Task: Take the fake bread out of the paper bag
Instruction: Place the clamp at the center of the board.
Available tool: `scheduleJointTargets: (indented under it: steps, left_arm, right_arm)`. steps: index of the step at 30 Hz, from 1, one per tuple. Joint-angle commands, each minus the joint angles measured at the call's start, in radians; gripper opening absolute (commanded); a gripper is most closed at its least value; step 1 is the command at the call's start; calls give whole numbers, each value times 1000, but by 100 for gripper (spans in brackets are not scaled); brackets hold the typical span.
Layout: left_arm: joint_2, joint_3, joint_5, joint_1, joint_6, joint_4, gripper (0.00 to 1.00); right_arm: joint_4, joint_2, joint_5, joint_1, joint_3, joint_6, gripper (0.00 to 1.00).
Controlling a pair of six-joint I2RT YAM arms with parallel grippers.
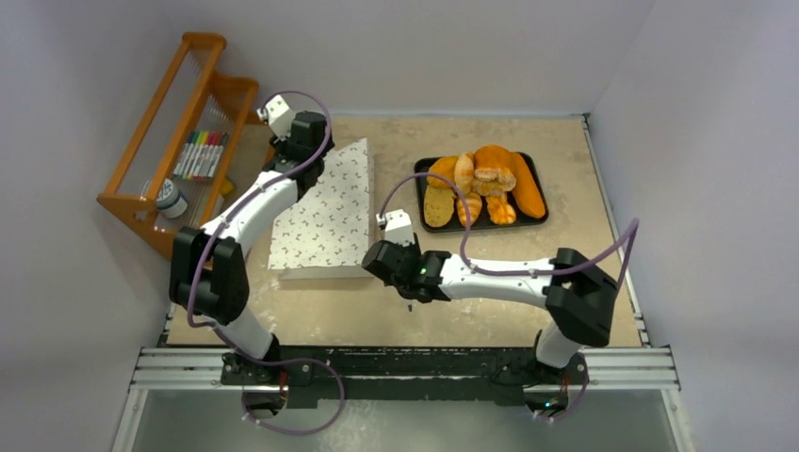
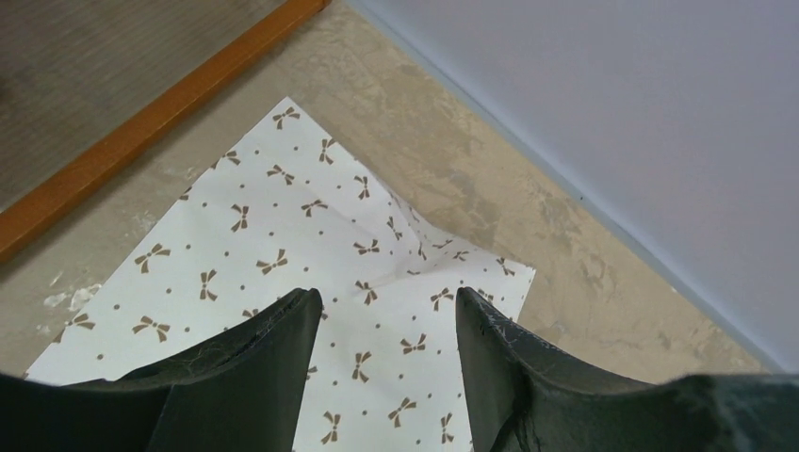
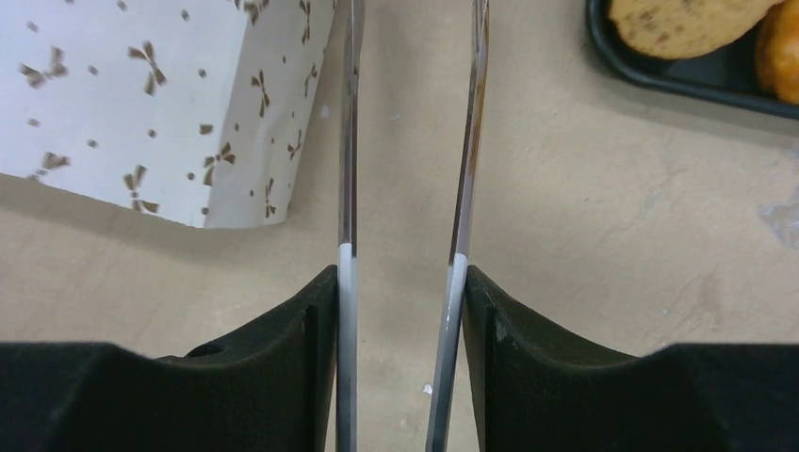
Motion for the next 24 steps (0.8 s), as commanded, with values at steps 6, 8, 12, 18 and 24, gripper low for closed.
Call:
scheduleJointTargets:
  steps: [6, 8, 12, 18, 24]
  left_arm:
    - [-138, -96, -8, -14, -7, 76, 56]
    - [-150, -111, -6, -17, -15, 76, 56]
    - [-179, -124, -14, -28, -19, 74, 56]
    - [-225, -90, -62, -49, 34, 47, 56]
    - [-260, -60, -124, -67, 117, 17, 57]
  right_arm:
    - [160, 96, -63, -20, -59, -3, 57]
    - [160, 103, -70, -20, -62, 5, 59]
    - [139, 97, -59, -20, -61, 23, 63]
    - [61, 11, 0, -19, -24, 27, 66]
    - [65, -95, 54, -112, 78, -150, 71]
